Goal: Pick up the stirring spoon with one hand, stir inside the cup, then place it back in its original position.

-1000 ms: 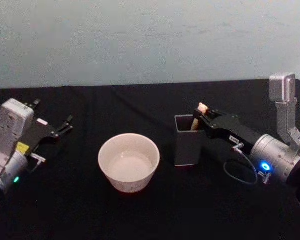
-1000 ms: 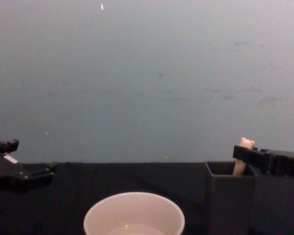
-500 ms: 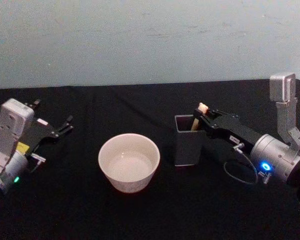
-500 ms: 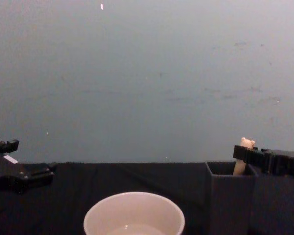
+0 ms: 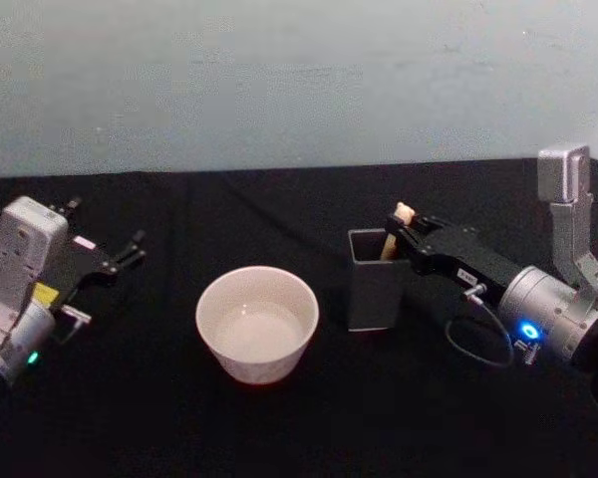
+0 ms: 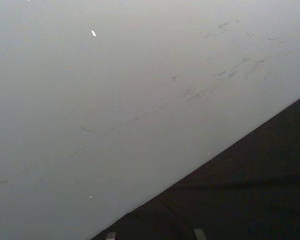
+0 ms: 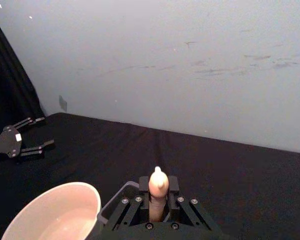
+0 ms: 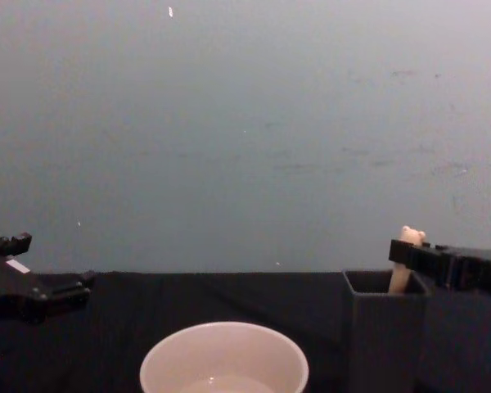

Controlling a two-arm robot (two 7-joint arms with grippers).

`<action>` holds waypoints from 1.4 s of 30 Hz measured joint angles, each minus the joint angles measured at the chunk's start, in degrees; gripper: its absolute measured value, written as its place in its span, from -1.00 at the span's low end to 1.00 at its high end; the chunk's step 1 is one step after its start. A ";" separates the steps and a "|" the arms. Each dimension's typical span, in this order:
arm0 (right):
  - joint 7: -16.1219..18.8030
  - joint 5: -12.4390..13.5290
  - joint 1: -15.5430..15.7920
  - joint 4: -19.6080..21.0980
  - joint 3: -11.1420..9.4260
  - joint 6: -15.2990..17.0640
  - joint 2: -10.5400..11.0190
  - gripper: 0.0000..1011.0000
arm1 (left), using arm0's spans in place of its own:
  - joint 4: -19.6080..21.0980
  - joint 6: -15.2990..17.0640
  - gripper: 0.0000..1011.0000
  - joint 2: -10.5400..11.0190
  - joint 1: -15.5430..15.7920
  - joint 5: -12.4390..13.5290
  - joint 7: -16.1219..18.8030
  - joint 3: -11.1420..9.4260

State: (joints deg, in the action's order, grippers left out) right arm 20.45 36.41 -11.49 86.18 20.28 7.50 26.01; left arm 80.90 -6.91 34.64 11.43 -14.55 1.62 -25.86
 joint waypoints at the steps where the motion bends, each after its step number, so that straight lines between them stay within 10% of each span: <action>1: -0.01 -0.03 0.08 0.09 -0.08 -0.05 -0.03 -0.58 | 0.00 0.00 0.98 0.00 0.00 0.00 0.00 0.00; 25: 0.01 -0.10 0.23 0.20 -0.29 -0.09 -0.12 -0.55 | 0.00 0.00 0.98 0.00 0.00 0.00 0.00 0.00; 42: 0.01 -0.10 0.19 0.20 -0.25 -0.10 -0.12 0.50 | 0.00 0.00 0.98 0.00 0.01 0.00 0.00 0.00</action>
State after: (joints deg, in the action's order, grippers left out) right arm 20.46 36.31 -11.30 86.38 20.03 7.39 25.89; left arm 80.90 -6.91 34.65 11.43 -14.55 1.62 -25.86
